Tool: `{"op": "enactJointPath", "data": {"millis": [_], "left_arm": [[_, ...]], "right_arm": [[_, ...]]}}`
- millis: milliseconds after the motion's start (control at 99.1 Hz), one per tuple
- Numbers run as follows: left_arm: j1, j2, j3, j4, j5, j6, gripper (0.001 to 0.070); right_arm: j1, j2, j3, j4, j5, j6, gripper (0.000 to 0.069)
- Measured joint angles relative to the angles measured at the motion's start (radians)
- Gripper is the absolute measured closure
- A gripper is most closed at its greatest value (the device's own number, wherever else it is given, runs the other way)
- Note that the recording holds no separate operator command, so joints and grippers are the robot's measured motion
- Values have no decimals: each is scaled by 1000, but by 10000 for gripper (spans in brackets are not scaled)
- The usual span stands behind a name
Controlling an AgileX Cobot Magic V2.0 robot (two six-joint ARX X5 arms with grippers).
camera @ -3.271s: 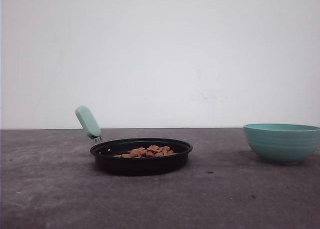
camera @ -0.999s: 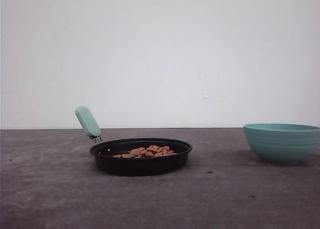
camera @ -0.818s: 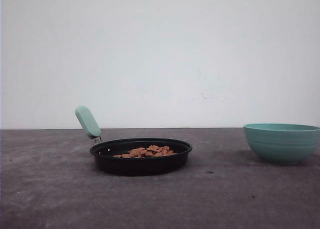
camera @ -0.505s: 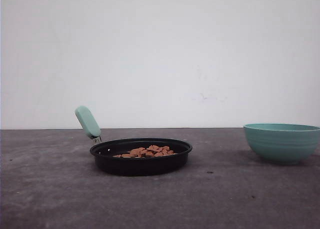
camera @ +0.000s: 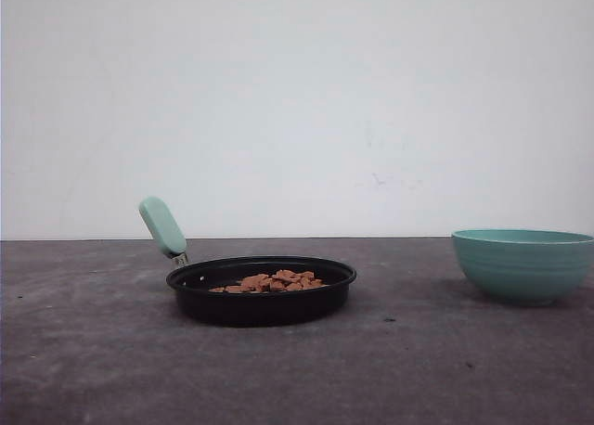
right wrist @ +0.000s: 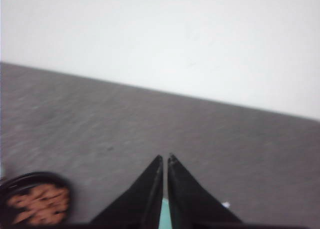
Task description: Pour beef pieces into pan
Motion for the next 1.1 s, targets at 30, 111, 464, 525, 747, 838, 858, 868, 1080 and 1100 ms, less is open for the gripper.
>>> {"op": "enactJointPath", "data": {"millis": [30, 111, 464, 525, 747, 838, 858, 868, 1080, 1100], "left_arm": [[0, 0, 0, 0, 0, 0, 679], [0, 0, 0, 0, 0, 0, 679], [0, 0, 0, 0, 0, 0, 679], [0, 0, 0, 0, 0, 0, 679], [0, 0, 0, 0, 0, 0, 679], [0, 0, 0, 0, 1, 0, 679], [0, 0, 0, 0, 0, 0, 679], [0, 0, 0, 0, 0, 0, 679], [0, 0, 0, 0, 1, 0, 679], [0, 0, 0, 0, 1, 0, 679]], "right_arm": [[-25, -12, -10, 8, 2, -11, 679], [-93, -58, -69, 33, 3, -37, 679], [-166, -465, -602, 298, 56, -48, 680], [-166, -542, -704, 296, 56, -37, 680], [-166, -579, -892, 395, 55, 3, 680], [-166, -579, -928, 415, 56, 20, 680], [-166, -578, -928, 417, 57, 20, 680], [-166, -578, -928, 417, 57, 21, 680], [-166, -581, -928, 435, 57, 27, 680], [-166, -581, -928, 435, 57, 27, 680]]}}
